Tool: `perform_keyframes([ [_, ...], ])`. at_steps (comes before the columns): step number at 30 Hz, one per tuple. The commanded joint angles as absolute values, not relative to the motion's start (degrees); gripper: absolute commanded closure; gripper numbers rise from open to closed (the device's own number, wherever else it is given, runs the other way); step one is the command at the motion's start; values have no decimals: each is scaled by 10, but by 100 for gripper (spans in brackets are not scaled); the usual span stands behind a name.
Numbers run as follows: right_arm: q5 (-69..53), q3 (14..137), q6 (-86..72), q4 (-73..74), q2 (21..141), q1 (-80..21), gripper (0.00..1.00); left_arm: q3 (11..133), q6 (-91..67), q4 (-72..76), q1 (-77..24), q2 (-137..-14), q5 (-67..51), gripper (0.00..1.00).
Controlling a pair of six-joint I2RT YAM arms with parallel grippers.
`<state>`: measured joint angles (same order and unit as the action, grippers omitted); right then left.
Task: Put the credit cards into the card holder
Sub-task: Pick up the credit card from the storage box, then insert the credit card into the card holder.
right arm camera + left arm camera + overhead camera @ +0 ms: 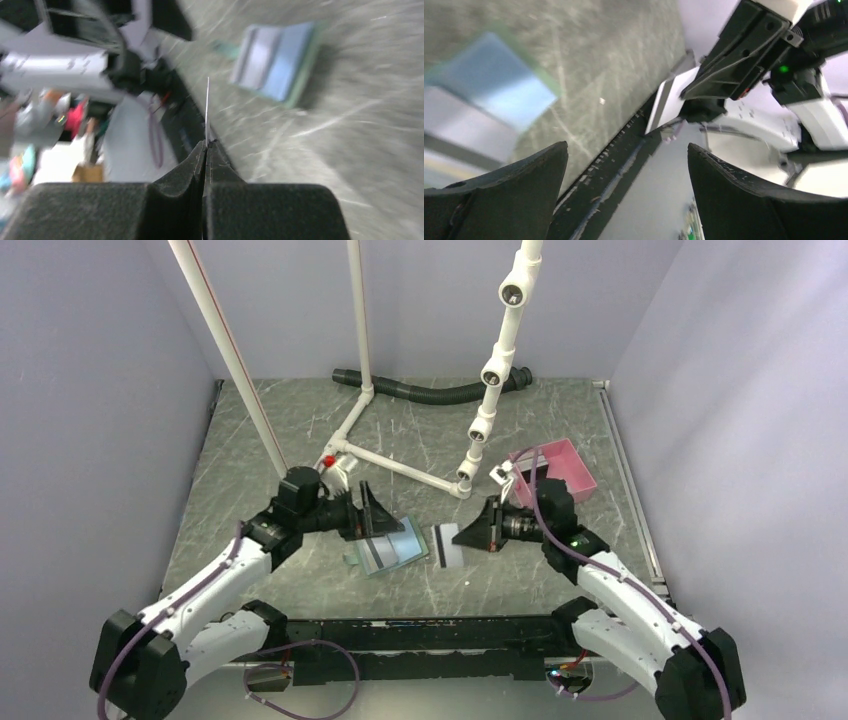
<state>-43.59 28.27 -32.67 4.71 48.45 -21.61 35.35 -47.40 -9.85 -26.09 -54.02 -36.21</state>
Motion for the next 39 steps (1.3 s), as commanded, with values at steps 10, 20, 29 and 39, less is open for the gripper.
perform_keyframes([
  [10,-547,286,-442,-262,543,-348,100,273,-555,238,-410,-573,-448,25],
  [20,-469,301,-416,-177,540,-351,82,262,-550,214,-422,-559,-395,100],
  [29,-199,388,-227,58,608,-414,48,366,-438,-246,-265,-600,-338,100],
  [39,-108,528,-192,44,882,-498,100,356,-454,-184,-195,-679,-416,100],
])
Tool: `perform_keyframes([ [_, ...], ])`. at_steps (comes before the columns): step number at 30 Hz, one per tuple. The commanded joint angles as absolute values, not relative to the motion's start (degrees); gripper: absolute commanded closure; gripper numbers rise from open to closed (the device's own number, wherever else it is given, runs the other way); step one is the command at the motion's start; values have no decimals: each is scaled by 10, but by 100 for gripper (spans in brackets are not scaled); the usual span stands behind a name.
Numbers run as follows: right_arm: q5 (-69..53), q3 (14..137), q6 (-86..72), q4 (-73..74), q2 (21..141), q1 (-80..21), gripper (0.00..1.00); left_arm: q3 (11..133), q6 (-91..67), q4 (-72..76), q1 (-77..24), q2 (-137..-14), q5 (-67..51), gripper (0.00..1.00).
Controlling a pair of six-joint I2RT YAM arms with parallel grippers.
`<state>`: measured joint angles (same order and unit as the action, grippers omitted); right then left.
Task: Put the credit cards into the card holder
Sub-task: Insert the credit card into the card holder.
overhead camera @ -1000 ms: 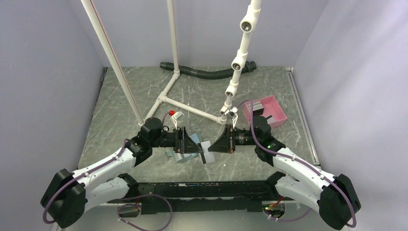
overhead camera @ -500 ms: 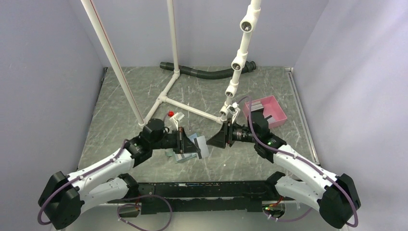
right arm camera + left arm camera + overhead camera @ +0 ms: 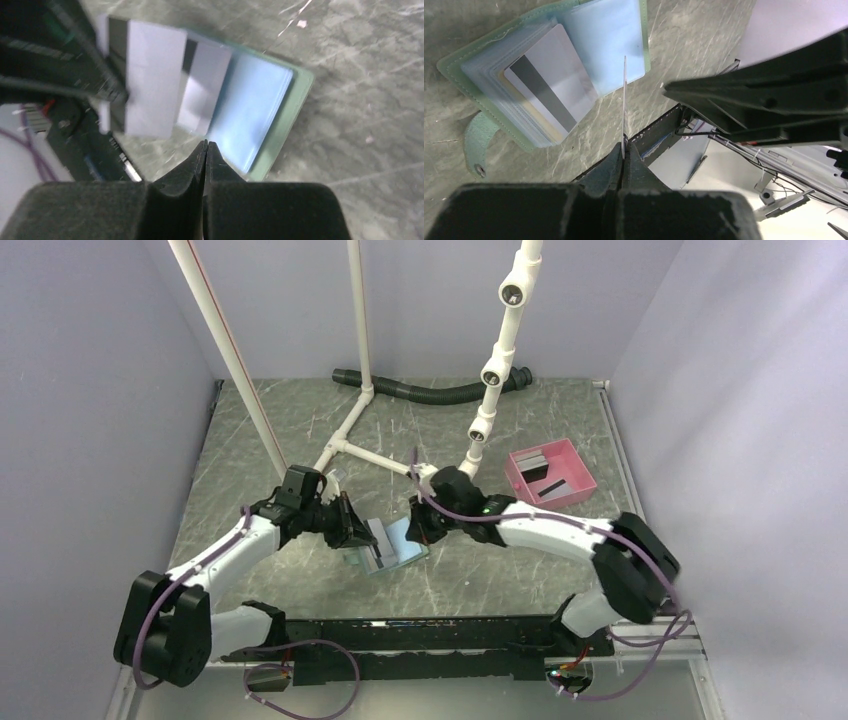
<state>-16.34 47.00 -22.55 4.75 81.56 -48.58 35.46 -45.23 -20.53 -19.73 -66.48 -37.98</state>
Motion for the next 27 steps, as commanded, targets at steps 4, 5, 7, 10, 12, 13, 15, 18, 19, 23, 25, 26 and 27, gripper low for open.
perform_keyframes([
  [4,-63,549,-177,47,938,-503,100,344,-455,-154,-195,-710,-421,100],
  [5,-55,551,-173,47,946,-503,100,341,-454,-146,-195,-721,-422,100],
  [7,-45,548,-170,42,958,-502,100,334,-452,-131,-196,-739,-423,100],
  [10,-24,540,-167,42,974,-501,100,327,-445,-110,-195,-764,-422,100],
  [12,-25,530,-166,33,981,-500,100,327,-440,-98,-195,-783,-422,100],
  [13,-26,528,-167,31,986,-500,100,328,-438,-92,-195,-793,-423,100],
  [15,-27,524,-168,29,994,-500,100,328,-436,-80,-195,-809,-425,100],
  [18,-28,515,-169,21,994,-499,100,328,-433,-69,-196,-822,-429,100],
  [19,-29,514,-168,21,995,-499,100,328,-433,-69,-195,-824,-429,100],
  [23,-31,510,-168,18,997,-499,100,327,-449,-56,-195,-850,-439,100],
  [25,-31,511,-167,19,996,-500,100,322,-468,-42,-195,-866,-449,100],
  [26,-31,510,-167,19,995,-500,100,320,-477,-34,-195,-873,-452,100],
  [27,-29,510,-167,19,994,-500,100,320,-481,-33,-195,-880,-451,100],
])
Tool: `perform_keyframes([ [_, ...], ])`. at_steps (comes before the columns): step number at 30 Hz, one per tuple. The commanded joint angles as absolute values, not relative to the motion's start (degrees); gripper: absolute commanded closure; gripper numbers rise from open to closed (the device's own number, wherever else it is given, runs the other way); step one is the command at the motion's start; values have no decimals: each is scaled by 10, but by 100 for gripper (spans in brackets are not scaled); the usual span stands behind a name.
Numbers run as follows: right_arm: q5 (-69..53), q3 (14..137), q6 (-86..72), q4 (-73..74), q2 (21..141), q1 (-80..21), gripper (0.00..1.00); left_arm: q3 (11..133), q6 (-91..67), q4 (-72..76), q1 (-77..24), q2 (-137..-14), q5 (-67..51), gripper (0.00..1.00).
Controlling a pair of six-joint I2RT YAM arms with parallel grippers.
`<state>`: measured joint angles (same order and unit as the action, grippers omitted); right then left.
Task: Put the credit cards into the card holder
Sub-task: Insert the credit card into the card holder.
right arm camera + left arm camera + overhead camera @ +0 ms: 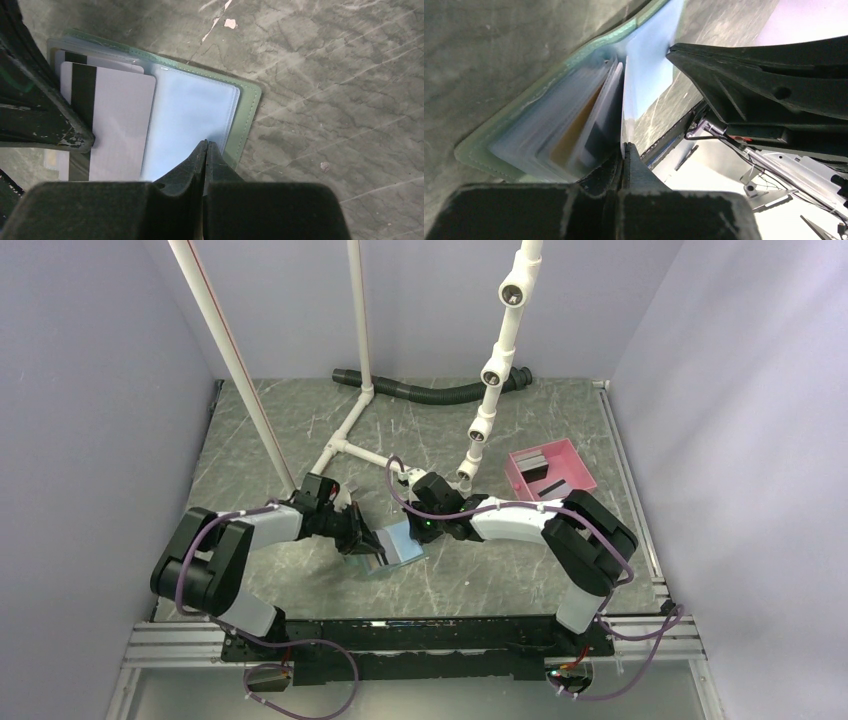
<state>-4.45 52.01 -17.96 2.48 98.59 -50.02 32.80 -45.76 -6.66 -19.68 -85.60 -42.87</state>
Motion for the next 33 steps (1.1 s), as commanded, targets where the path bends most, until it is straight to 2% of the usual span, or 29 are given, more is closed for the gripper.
perform_keyframes([
  [1,-29,509,-167,19,992,-500,100,320,-484,-36,-195,-885,-449,100],
  [15,-35,500,-166,12,993,-500,100,344,-467,-86,-194,-921,-407,100],
  [33,-42,496,-163,12,994,-500,100,325,-478,-5,-153,-940,-460,100],
])
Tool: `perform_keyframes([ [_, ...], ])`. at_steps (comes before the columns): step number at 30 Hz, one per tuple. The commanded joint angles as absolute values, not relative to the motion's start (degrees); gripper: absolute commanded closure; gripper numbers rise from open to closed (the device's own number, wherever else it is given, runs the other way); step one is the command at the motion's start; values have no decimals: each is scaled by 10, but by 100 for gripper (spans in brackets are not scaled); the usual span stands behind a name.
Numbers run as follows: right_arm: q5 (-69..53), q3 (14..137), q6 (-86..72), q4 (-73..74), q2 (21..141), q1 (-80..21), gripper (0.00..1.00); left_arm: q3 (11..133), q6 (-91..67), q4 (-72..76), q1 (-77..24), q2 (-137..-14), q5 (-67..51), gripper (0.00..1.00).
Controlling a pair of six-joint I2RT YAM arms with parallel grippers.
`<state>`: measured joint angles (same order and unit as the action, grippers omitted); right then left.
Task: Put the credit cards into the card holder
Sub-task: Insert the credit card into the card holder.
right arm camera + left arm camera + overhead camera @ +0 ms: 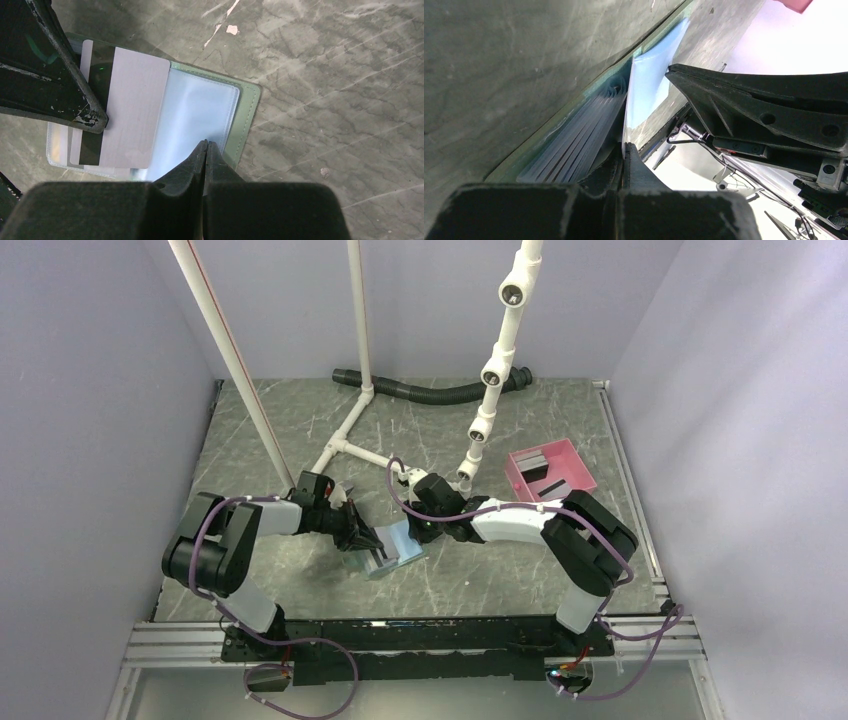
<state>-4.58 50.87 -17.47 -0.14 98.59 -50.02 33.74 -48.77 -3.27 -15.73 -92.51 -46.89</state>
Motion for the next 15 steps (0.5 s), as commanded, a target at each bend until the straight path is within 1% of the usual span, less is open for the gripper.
perform_keyframes([
  [1,-42,496,-162,12,994,-500,100,325,-479,-4,-153,-940,-464,100],
  [15,-48,504,-162,14,1000,-500,100,304,-476,61,-172,-932,-503,100],
])
